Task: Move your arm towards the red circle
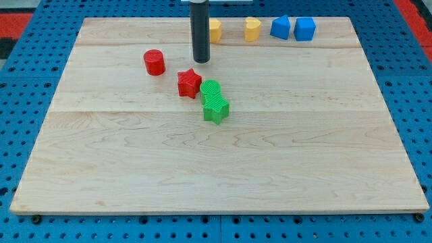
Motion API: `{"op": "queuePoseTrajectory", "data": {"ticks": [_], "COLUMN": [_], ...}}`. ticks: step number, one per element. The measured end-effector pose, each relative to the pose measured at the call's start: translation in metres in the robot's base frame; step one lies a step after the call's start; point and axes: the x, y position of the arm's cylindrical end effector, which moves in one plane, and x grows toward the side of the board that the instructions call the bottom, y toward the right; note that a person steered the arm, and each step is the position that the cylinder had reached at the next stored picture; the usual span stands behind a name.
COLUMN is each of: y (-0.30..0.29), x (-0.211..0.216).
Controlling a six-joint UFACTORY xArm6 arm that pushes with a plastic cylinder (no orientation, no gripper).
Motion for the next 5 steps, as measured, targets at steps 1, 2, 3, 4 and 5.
{"op": "queuePoseTrajectory", "data": {"ticks": [1,2,3,4,5], "y": [-0.016,-0.029,-0.031,-0.032,-0.034], "x": [0.009,0.003,-0.013,-0.018,-0.018]}}
